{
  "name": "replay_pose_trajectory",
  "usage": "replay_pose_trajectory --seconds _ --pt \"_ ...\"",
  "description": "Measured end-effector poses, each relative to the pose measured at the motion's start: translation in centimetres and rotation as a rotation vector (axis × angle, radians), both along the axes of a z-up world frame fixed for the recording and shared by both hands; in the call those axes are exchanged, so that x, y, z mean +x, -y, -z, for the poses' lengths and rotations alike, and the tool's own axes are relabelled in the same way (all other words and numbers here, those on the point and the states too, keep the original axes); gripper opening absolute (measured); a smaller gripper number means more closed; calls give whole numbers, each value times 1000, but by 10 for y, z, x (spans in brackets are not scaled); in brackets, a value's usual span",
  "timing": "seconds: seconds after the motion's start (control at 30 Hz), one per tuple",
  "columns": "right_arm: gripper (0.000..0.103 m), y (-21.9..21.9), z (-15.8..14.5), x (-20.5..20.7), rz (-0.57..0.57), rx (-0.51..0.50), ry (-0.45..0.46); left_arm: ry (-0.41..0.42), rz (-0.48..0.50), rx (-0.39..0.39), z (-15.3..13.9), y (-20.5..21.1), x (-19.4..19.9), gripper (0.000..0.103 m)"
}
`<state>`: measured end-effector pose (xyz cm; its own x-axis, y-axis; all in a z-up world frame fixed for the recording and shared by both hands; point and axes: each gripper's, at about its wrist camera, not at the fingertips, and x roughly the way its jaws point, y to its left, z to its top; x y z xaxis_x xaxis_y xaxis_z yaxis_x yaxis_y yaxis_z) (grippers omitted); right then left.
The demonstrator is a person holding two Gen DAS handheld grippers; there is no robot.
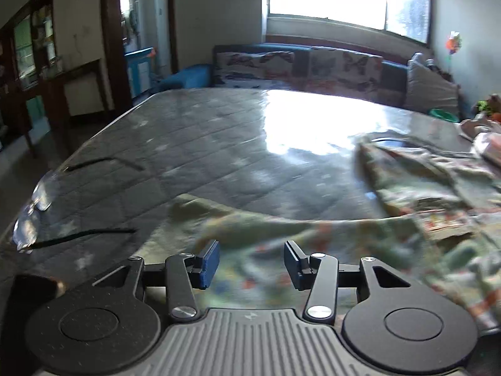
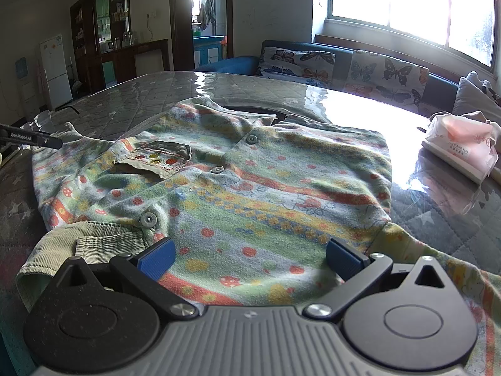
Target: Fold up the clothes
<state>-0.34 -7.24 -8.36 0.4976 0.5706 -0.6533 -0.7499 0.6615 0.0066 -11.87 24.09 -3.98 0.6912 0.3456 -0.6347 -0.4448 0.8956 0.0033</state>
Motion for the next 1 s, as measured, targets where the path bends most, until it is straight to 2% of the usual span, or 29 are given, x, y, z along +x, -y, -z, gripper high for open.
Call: replay_pose_trajectory --seconds 0.13,0.3,0.43,0.57,0.7,0.83,1.0 --pt "103 -2 -6 -2 6 -9 -26 28 108 -2 -15 37 10 58" --pt "103 3 -8 -12 -8 -36 -25 58 252 -9 -28 84 24 62" --pt "103 19 -17 -16 22 14 -21 71 347 -22 -33 117 40 69" --pt "103 45 -28 -10 92 61 -14 83 427 -27 -35 143 55 70" --pt "102 72 -25 5 201 66 -30 63 485 -24 -31 167 71 75" --pt "95 97 -11 16 295 75 -76 30 522 -21 -24 186 85 78" --pt "93 113 -17 15 347 98 -40 -6 541 -29 -19 205 99 88"
